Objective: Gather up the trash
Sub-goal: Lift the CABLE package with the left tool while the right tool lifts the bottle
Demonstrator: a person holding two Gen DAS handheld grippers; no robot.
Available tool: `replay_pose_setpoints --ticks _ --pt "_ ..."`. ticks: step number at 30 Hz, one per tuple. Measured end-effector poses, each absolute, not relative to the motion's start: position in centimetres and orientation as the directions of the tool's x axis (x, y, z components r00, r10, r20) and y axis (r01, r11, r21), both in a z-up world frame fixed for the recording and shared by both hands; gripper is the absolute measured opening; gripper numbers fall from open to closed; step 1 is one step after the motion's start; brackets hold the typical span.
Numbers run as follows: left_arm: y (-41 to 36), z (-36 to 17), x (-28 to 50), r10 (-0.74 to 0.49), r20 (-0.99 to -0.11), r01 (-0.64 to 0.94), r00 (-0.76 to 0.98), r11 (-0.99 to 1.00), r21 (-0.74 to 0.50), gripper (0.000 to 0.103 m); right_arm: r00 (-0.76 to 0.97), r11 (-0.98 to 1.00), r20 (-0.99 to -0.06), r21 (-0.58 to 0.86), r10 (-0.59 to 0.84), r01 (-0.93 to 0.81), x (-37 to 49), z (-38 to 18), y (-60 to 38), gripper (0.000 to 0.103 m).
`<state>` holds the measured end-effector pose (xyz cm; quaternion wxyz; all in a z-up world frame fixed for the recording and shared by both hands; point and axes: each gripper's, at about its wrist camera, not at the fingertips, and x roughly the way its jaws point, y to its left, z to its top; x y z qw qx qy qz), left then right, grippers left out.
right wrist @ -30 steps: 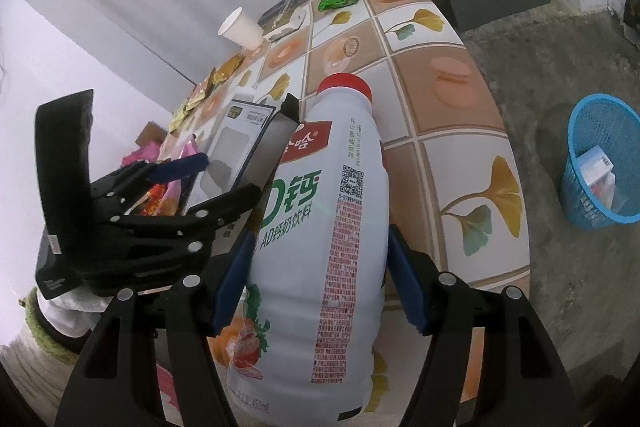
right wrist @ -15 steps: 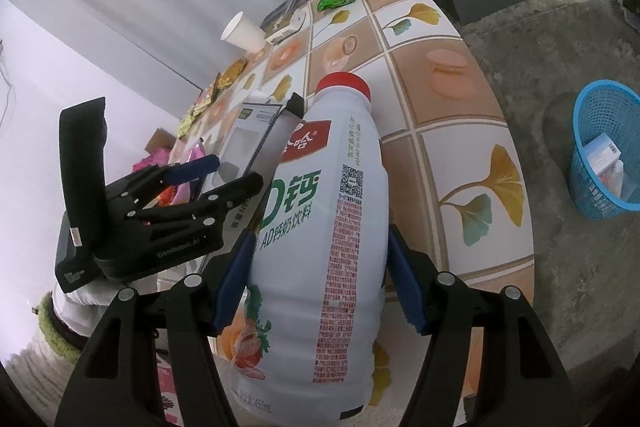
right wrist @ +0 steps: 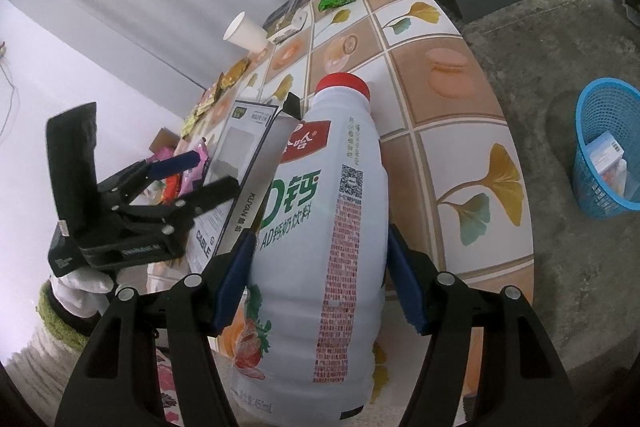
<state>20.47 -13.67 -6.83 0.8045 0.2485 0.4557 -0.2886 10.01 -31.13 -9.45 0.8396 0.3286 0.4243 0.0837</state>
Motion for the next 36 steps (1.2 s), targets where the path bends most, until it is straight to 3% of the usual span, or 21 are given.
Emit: replay_pose_setpoints --ticks 18,21,36 --pt "-14.5 -9.7 21.2 -0.173 -0.917 0.685 0.36 0.716 0.134 0.087 0.621 0.768 -0.659 0.625 0.424 0.139 10.4 -9.3 -30.8 0.063" --pt "-14.5 -9.8 21.2 -0.169 -0.916 0.681 0.363 0.719 0.137 0.082 0.624 0.753 -0.648 0.643 0.437 0.141 10.4 -9.5 -30.9 0.063" --pt "-14.0 -6.8 19.5 -0.215 -0.887 0.641 0.41 0.759 0.112 0.08 0.68 0.657 -0.56 0.739 0.474 0.151 8.6 -9.1 -32.6 0.062"
